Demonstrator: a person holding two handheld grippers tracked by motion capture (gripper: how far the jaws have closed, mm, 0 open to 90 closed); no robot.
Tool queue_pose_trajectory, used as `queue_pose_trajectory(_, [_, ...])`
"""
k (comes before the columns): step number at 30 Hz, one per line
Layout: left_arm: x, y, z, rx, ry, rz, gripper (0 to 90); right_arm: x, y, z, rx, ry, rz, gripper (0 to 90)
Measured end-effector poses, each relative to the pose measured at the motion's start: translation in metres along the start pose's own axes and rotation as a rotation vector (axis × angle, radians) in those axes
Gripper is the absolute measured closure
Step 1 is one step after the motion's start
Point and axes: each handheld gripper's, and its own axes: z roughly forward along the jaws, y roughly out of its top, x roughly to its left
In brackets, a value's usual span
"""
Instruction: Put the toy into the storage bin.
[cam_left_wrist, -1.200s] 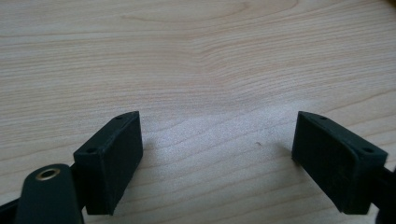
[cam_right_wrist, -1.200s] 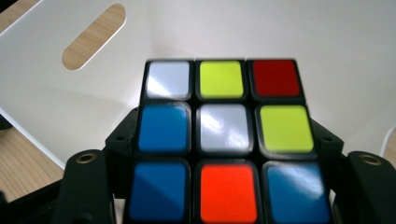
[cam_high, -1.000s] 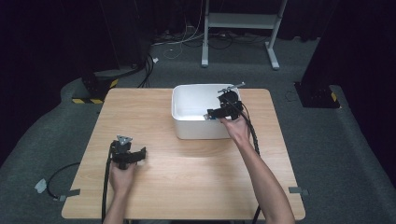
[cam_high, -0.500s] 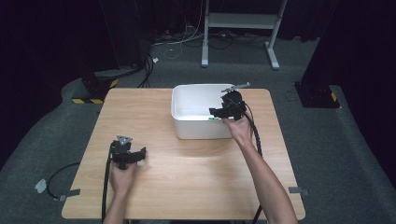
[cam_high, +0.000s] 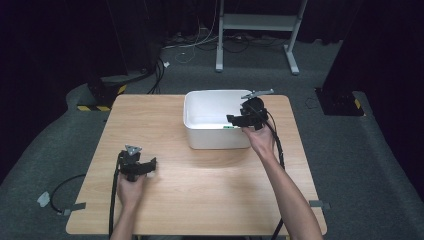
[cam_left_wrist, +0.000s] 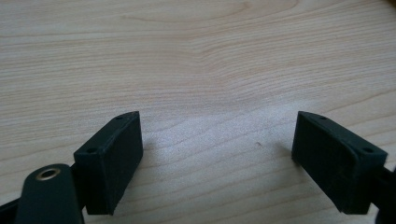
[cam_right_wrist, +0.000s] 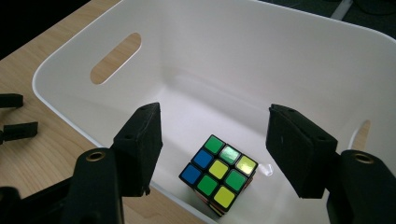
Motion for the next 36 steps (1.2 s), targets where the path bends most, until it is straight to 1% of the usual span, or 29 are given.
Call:
queue_pose_trajectory(4, [0.000, 0.000, 0.000, 0.000, 0.000, 0.000, 16.6, 0.000, -0.001, -0.003, -0.007, 0.004, 0.001, 36.3])
queue_pose_trajectory(12, [0.000, 0.000, 0.000, 0.001, 0.000, 0.000, 16.6, 0.000, -0.005, -0.013, -0.022, 0.002, -0.015, 36.6])
queue_pose_trajectory(24, [0.000, 0.000, 0.000, 0.001, 0.000, 0.001, 16.6, -0.007, -0.012, -0.026, -0.058, 0.008, -0.002, 36.7])
queue_pose_trajectory(36, [0.000, 0.000, 0.000, 0.001, 0.001, 0.001, 16.7, -0.009, -0.017, -0.038, -0.081, 0.012, 0.004, 36.8])
